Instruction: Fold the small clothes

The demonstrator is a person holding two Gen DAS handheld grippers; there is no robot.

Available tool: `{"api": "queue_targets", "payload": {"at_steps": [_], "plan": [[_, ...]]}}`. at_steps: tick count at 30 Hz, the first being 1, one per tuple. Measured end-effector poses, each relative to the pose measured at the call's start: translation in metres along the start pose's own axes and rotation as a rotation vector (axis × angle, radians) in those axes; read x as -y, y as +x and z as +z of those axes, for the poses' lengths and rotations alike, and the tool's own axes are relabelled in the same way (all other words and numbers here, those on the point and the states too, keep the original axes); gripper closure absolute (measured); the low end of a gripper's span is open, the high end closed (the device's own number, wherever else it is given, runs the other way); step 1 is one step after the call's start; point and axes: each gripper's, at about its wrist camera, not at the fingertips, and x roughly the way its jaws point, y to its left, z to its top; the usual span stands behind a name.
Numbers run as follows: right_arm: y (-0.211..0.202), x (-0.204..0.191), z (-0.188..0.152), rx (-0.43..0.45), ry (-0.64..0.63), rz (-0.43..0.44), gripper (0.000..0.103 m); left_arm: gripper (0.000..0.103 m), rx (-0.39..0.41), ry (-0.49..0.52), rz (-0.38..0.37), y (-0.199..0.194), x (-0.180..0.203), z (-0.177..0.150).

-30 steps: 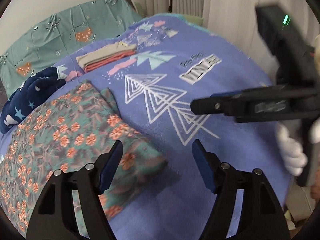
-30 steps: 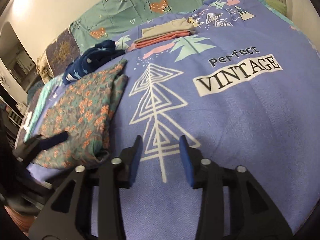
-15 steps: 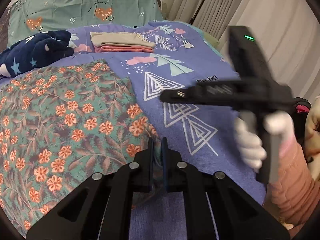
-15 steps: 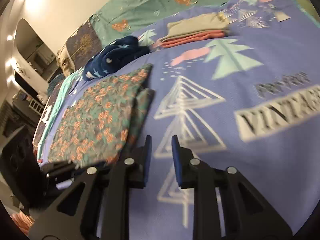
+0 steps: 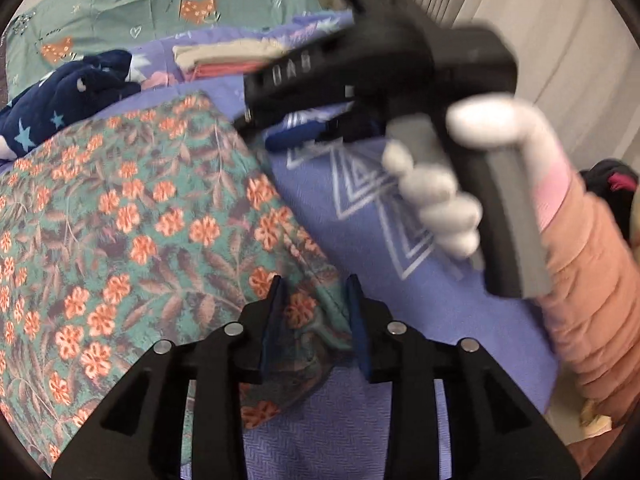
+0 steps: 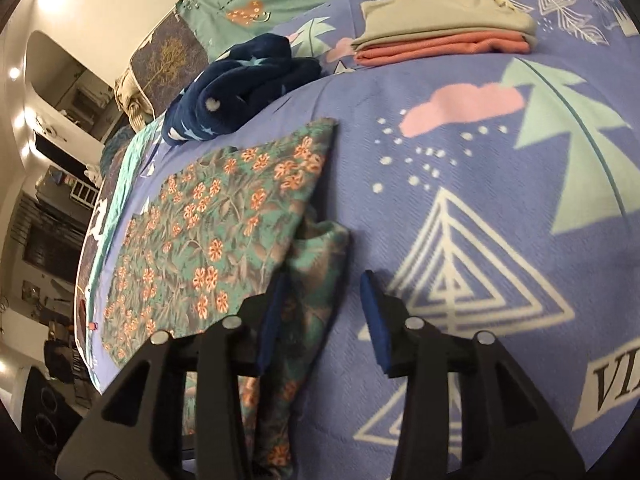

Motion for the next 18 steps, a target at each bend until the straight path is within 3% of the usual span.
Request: {"api": "queue_targets", "payload": {"at_steps": [3, 4, 5, 8, 10, 13, 15, 18], "plan": [[0.005, 0.002, 0.003, 0.002, 0.015, 0.023, 0.06, 0.094, -0.004, -0.006, -0.009, -0.002, -0.002, -0.002], [0.007, 0.004, 0.004, 0.008, 0.022, 0.038, 0.072, 0.097, -0.002, -0.016, -0.023, -0.005, -0.004, -0.002], [0.008, 0.005, 0.005, 0.011, 0.034, 0.06, 0.101, 0.098, 0.001, -0.029, -0.058, -0.009, -0.006, 0.0], [-0.006, 0.006, 0.015, 0.085, 0.08, 0.137, 0.101, 0.098, 0.004, 0.021, -0.128, -0.019, 0.003, 0.004], [-0.016, 0.002, 0.023, 0.134, 0.066, 0.149, 0.101, 0.098, -0.021, 0.096, -0.121, -0.013, 0.018, 0.0], [0.005, 0.003, 0.032, 0.085, 0.04, 0.052, 0.101, 0.099, -0.074, 0.118, -0.121, 0.004, 0.026, -0.01], [0.025, 0.008, 0.029, 0.021, 0.033, 0.007, 0.1, 0.099, -0.06, 0.126, -0.118, 0.004, 0.028, -0.014], [0.017, 0.014, 0.024, 0.04, 0.058, 0.036, 0.089, 0.099, -0.066, 0.121, -0.129, 0.0, 0.028, -0.013]]}}
